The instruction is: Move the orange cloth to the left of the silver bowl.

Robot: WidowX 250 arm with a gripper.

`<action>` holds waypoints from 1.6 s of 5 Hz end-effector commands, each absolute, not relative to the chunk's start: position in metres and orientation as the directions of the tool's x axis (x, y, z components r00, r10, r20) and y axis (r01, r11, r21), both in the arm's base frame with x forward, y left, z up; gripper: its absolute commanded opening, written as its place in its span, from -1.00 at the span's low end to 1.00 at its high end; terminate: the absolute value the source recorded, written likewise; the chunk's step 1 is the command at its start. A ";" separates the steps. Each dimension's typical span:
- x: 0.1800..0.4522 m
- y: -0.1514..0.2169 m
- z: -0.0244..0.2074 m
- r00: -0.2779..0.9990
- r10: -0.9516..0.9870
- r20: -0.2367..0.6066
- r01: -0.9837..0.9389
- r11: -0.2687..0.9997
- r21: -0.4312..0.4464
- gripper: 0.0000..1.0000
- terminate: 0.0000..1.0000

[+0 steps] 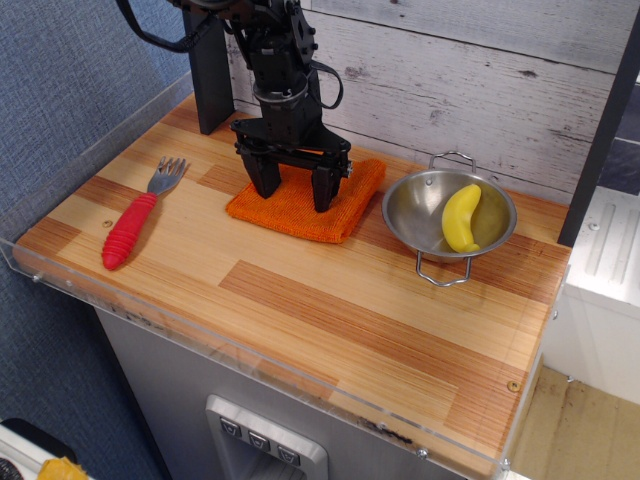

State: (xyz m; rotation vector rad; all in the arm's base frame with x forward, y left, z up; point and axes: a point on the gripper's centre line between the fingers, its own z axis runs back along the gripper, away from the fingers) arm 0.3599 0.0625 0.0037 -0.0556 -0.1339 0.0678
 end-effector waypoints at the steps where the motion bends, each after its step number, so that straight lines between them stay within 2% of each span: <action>1: 0.350 0.052 -0.002 0.996 0.065 0.065 -0.058 0.992 -0.109 1.00 -1.00; 3: 0.352 0.052 0.035 0.994 0.064 0.089 -0.052 0.989 -0.136 1.00 -1.00; 5: 0.351 0.056 0.070 0.989 0.061 0.132 -0.045 0.991 -0.124 1.00 -1.00; 8: 0.349 0.064 0.107 0.985 0.072 0.160 -0.052 0.990 -0.127 1.00 -1.00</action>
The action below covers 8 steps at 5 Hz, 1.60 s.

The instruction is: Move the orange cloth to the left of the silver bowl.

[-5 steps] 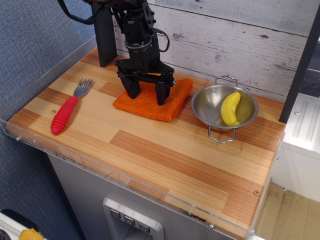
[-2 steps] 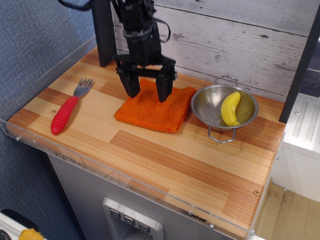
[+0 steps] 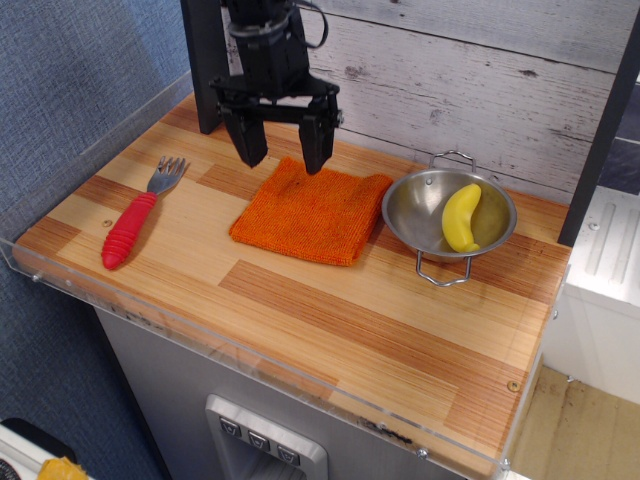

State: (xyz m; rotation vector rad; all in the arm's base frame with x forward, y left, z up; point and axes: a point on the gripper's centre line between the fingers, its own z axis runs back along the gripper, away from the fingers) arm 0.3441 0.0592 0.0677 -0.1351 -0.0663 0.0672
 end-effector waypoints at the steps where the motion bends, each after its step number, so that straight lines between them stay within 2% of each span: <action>1: 0.344 0.064 0.122 0.980 0.071 0.186 -0.046 0.990 -0.134 1.00 -1.00; 2: 0.338 0.065 0.134 0.985 -0.002 0.172 0.023 0.993 -0.119 1.00 -1.00; 8: 0.338 0.065 0.134 0.985 -0.002 0.172 0.023 0.993 -0.119 1.00 -1.00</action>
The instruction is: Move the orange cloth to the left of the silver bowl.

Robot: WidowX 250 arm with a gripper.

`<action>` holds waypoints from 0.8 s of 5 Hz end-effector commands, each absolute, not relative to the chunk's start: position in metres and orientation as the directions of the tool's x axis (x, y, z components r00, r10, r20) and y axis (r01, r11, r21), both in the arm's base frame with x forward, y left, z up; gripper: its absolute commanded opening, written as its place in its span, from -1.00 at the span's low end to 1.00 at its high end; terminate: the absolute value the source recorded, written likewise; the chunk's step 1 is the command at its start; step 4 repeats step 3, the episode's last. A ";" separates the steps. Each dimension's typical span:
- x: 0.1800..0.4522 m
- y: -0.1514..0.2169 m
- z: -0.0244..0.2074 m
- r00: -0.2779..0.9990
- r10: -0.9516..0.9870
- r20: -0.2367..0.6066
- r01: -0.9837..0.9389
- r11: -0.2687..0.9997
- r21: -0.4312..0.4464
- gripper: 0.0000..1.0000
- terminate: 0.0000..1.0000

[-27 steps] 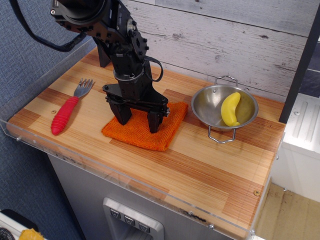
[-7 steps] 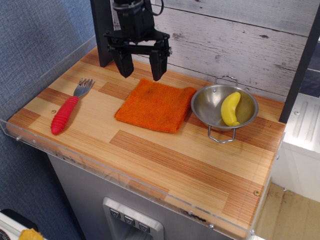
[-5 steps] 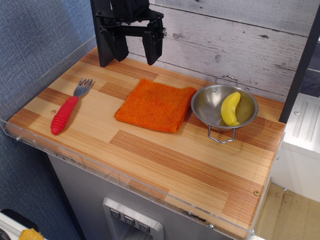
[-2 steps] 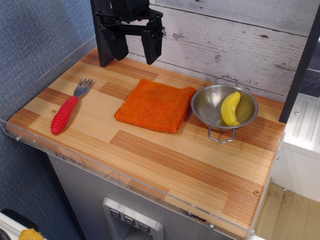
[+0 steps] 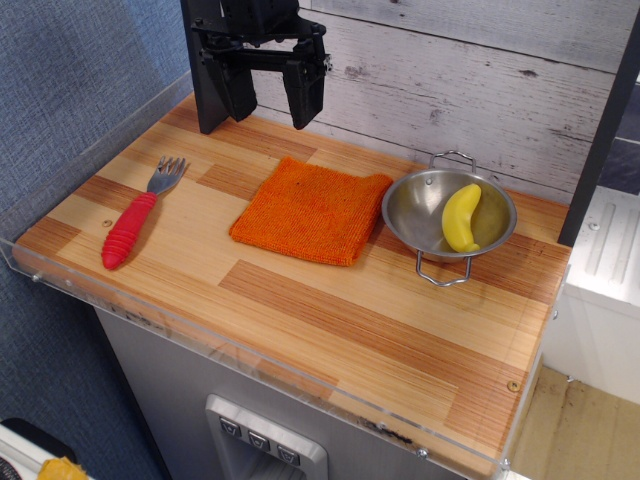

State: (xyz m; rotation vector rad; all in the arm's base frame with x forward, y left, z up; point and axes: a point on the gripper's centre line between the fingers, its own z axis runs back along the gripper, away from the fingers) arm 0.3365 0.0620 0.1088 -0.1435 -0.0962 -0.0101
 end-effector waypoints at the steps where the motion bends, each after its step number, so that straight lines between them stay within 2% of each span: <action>1: 0.338 0.065 0.134 0.985 -0.002 0.172 0.023 0.993 -0.119 1.00 -1.00; 2: 0.338 0.065 0.134 0.985 -0.002 0.172 0.023 0.993 -0.119 1.00 -1.00; 3: 0.338 0.065 0.134 0.985 -0.002 0.172 0.023 0.993 -0.119 1.00 1.00; 4: 0.338 0.065 0.134 0.985 -0.002 0.172 0.023 0.993 -0.119 1.00 1.00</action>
